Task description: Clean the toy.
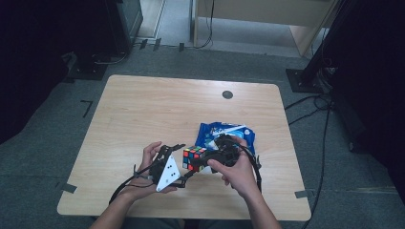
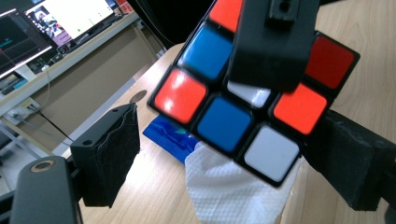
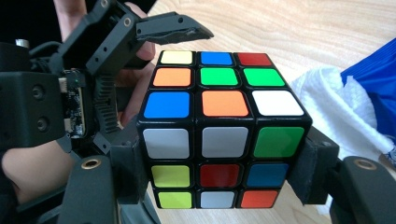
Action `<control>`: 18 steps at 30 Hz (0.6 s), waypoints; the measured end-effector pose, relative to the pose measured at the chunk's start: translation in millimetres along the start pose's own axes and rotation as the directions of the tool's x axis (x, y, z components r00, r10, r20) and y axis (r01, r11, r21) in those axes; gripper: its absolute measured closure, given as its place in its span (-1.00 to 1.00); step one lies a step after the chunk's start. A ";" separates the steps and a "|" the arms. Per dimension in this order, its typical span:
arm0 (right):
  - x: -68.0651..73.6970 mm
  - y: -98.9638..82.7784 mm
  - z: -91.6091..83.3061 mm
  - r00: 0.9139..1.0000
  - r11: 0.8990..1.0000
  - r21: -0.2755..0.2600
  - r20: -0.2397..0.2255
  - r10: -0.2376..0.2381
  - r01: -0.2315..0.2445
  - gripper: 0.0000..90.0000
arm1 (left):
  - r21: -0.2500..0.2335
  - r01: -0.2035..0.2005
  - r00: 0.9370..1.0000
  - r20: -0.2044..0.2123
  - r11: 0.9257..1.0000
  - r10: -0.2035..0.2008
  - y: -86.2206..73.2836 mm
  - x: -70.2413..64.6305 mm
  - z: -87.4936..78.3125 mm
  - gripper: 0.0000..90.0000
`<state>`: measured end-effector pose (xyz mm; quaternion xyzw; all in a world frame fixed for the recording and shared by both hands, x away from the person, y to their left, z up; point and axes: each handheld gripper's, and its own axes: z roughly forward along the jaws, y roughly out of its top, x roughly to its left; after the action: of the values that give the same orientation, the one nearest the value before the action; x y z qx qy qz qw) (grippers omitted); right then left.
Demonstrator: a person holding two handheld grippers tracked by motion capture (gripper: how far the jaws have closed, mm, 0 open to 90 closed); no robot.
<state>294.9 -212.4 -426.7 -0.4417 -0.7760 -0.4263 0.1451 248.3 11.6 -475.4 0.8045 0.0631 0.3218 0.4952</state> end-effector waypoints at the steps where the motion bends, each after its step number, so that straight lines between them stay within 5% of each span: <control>1: 0.7 0.1 0.7 1.000 1.000 0.007 0.002 0.003 -0.003 -0.24 | 0.002 -0.005 1.000 0.001 1.000 0.005 -0.2 -0.9 0.5 -0.70; 11: 1.2 -1.1 4.2 1.000 0.998 0.060 0.013 -0.014 0.013 -0.24 | 0.008 -0.022 0.999 0.030 1.000 0.021 0.3 -6.7 2.6 -0.69; 18: 2.2 -1.8 6.4 0.999 0.995 0.091 0.024 -0.038 0.036 -0.24 | 0.011 -0.043 0.997 0.067 0.999 0.042 1.7 -12.9 4.1 -0.39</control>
<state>293.2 -206.6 -430.1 -0.4256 -0.8044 -0.3876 0.1468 240.2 2.2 -481.1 0.8192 0.0314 0.3046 0.4849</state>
